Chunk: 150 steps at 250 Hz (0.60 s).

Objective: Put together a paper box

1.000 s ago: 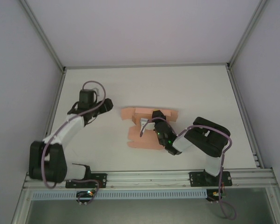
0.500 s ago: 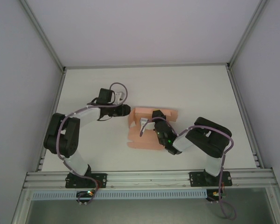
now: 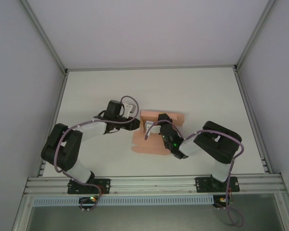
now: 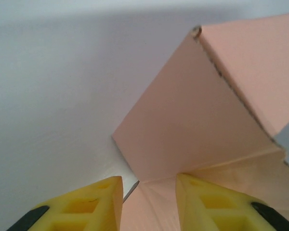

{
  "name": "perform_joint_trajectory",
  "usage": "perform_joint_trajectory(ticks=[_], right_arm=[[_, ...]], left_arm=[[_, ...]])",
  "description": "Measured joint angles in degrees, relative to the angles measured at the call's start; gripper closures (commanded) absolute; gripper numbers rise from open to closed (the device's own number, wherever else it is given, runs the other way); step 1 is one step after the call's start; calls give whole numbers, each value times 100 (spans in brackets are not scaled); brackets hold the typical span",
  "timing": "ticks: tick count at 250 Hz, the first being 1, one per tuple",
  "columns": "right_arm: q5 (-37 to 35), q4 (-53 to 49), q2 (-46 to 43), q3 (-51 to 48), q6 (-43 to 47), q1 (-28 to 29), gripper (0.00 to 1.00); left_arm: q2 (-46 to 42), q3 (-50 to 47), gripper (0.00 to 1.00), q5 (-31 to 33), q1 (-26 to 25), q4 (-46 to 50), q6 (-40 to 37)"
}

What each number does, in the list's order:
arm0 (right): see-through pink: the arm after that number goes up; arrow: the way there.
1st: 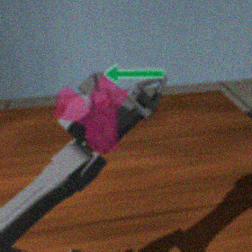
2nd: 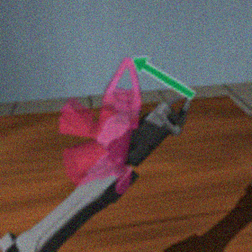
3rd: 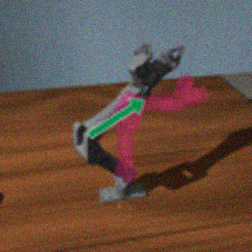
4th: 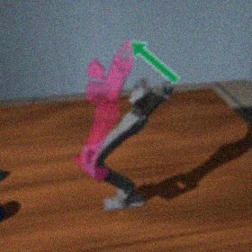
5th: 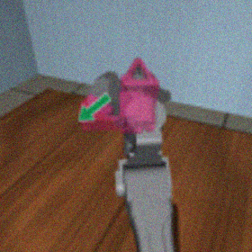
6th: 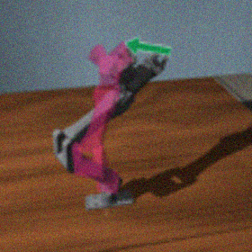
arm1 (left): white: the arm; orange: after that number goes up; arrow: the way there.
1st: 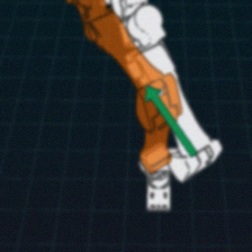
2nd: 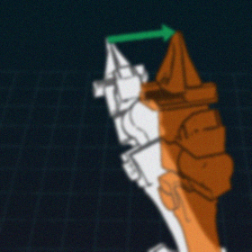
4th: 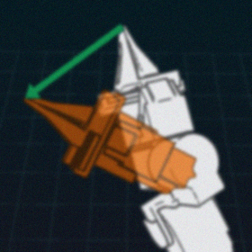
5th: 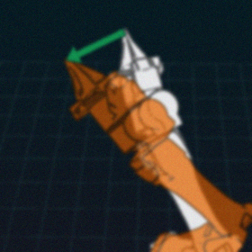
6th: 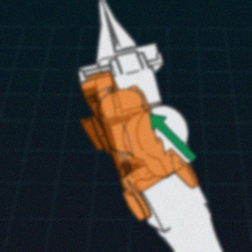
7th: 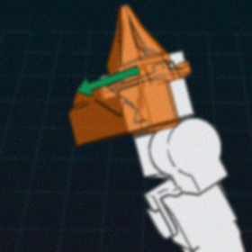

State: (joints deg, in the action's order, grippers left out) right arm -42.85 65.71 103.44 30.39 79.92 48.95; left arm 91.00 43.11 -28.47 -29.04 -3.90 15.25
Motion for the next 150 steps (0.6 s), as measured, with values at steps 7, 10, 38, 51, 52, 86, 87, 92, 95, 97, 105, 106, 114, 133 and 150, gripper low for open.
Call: perform_joint_trajectory(ticks=[7, 10, 38, 51, 52, 86, 87, 92, 95, 97, 105, 106, 114, 133, 150], right_arm=[[0, -2, 0, 0, -7, -2, 100], [0, -2, 0, 0, -7, -2, 100], [2, -74, -44, 0, -22, -2, 100], [4, -146, -85, 0, -33, -2, 100], [4, -153, -87, 0, -35, -2, 100], [11, -238, -129, 0, -57, -2, 100], [11, -240, -129, 0, -59, -2, 100], [15, -258, -138, 0, -61, -2, 100], [15, -267, -140, 0, -61, -2, 100], [15, -269, -142, 0, -61, -2, 100], [20, -282, -151, 0, -63, -2, 100], [22, -282, -153, 0, -63, -2, 100], [20, -295, -157, 0, -63, -2, 100], [39, -323, -177, 0, -70, -2, 100], [79, -385, -208, 0, -107, -2, 100]], left_arm=[[-11, -59, 63, 46, -26, -44, -11], [-13, -81, 63, 63, -37, -61, -15], [-50, -225, 56, 164, -127, -245, -103], [-74, -254, 53, 177, -160, -330, -199], [-76, -256, 53, 177, -164, -339, -203], [-96, -297, 51, 214, -258, -616, -398], [-96, -299, 51, 214, -262, -623, -400], [-96, -297, 51, 221, -278, -649, -420], [-96, -297, 51, 229, -282, -673, -428], [-96, -297, 51, 234, -280, -682, -437], [-85, -295, 51, 240, -282, -739, -446], [-85, -295, 51, 240, -282, -743, -448], [-63, -286, 50, 264, -282, -804, -457], [26, -273, 50, 387, -282, -977, -457], [131, -269, 50, 535, -286, -1167, -455]])
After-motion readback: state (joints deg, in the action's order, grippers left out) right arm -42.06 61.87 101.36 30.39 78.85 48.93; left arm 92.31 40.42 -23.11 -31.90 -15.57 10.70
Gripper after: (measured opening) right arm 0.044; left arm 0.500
